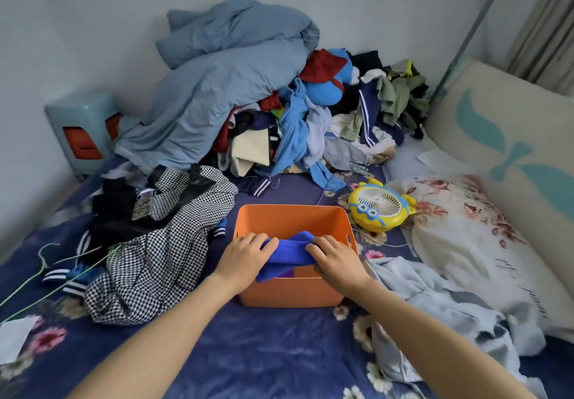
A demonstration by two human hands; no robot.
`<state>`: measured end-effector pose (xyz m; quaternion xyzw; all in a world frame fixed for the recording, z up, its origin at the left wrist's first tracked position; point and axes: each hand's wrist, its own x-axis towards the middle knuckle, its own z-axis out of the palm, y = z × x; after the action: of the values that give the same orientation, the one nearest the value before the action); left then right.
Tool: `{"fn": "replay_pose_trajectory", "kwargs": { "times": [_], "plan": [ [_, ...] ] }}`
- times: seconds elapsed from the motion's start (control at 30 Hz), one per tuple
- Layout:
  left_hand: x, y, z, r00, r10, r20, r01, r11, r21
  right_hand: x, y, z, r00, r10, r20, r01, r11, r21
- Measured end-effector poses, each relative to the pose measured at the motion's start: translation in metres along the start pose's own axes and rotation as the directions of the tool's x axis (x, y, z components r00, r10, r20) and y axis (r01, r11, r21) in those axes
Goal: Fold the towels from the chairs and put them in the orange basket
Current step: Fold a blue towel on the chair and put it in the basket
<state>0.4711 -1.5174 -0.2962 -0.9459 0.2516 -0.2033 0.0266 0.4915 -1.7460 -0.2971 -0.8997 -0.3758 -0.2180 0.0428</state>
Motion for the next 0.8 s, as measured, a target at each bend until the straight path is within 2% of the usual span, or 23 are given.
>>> {"fn": "replay_pose_trajectory", "kwargs": {
  "times": [0.17, 0.37, 0.57, 0.67, 0.73, 0.8],
  "plan": [
    [0.040, -0.052, 0.054, 0.990, 0.062, 0.129, -0.054, 0.997, -0.062, 0.043, 0.023, 0.045, 0.986, 0.079, 0.147, -0.083, 0.996, 0.024],
    [0.076, -0.087, 0.108, 0.938, 0.171, 0.301, -0.134, 0.981, -0.141, 0.067, 0.041, 0.088, 0.939, 0.171, 0.298, -0.190, 0.981, 0.035],
    [0.109, -0.107, 0.146, 0.932, 0.174, 0.319, -0.140, 0.982, -0.126, 0.085, 0.065, 0.136, 0.902, 0.291, 0.320, -0.323, 0.945, 0.052],
    [0.101, -0.109, 0.167, 0.923, 0.142, 0.358, -0.112, 0.988, -0.102, 0.086, 0.068, 0.163, 0.904, 0.219, 0.368, -0.266, 0.961, 0.081],
    [0.087, -0.105, 0.193, 0.877, 0.124, 0.464, -0.083, 0.991, -0.108, 0.078, 0.070, 0.191, 0.869, 0.135, 0.475, -0.226, 0.964, 0.139],
    [0.075, -0.093, 0.198, 0.758, 0.123, 0.640, -0.058, 0.991, -0.122, 0.071, 0.065, 0.209, 0.740, 0.049, 0.671, -0.205, 0.966, 0.155]
  ]
}}
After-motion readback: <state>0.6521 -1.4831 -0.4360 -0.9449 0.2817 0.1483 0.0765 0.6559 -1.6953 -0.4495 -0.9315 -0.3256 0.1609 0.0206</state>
